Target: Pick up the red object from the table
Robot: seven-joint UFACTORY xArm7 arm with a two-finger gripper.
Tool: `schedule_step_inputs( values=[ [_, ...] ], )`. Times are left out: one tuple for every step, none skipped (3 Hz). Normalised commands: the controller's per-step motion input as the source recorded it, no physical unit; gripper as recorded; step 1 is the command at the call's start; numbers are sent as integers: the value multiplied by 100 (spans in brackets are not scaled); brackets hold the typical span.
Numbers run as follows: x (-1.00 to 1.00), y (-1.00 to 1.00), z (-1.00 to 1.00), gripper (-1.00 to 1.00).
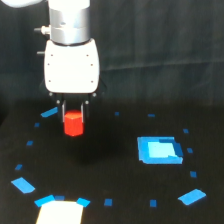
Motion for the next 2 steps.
schedule_step_inputs(
  values=[
    [-41, -95, -2, -83],
    [-69, -95, -89, -92]
  ],
)
